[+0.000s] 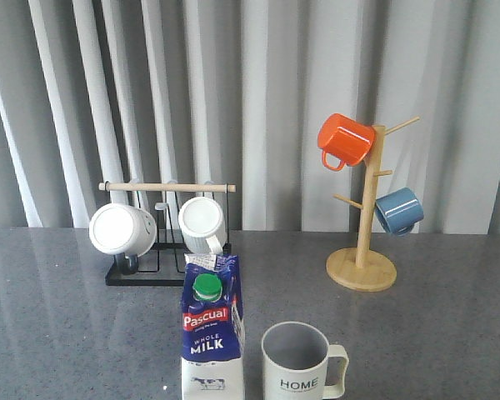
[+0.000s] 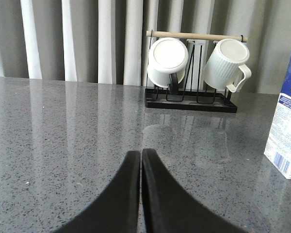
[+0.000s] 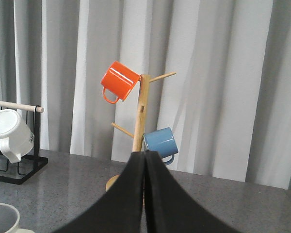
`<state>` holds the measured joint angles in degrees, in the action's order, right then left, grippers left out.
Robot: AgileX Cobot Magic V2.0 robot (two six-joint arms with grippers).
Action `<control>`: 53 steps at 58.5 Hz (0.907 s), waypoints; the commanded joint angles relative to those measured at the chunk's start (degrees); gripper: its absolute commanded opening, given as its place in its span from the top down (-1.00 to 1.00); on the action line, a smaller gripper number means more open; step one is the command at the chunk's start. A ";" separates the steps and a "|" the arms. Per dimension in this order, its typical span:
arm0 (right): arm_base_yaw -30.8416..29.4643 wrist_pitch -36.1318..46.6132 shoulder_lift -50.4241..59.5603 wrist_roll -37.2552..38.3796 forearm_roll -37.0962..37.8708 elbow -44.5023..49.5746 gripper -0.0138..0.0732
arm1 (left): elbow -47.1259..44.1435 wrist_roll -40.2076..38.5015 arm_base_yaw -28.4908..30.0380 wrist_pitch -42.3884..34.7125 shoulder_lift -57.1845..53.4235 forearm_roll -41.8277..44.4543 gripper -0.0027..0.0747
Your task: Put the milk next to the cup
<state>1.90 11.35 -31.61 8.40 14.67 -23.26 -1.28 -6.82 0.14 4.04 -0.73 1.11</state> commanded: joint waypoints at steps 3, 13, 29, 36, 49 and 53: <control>-0.41 3.19 -0.08 -1.65 0.53 -1.97 0.70 | 0.73 -0.41 -0.06 -4.04 -0.58 -0.38 0.95; -0.41 -6.12 6.43 -3.89 -2.98 2.45 0.70 | 0.73 -0.41 -0.06 -4.04 -0.58 -0.38 0.95; -0.41 -4.09 26.58 -6.93 -10.65 22.08 0.70 | 0.73 -0.41 -0.06 -4.04 -0.58 -0.38 0.95; -0.73 -10.29 33.29 -7.40 -13.81 25.25 0.70 | 0.73 -0.41 -0.06 -4.04 -0.58 -0.38 0.95; -1.55 -12.09 32.99 -9.80 -13.83 25.33 0.70 | 0.73 -0.41 -0.06 -4.04 -0.58 -0.38 0.95; -1.55 -11.77 32.99 -9.70 -13.89 25.33 0.70 | 0.73 -0.41 -0.06 -4.04 -0.58 -0.38 0.95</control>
<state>0.63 -5.06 0.57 -0.69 0.82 1.45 -1.33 -6.82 0.14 4.14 -0.73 1.11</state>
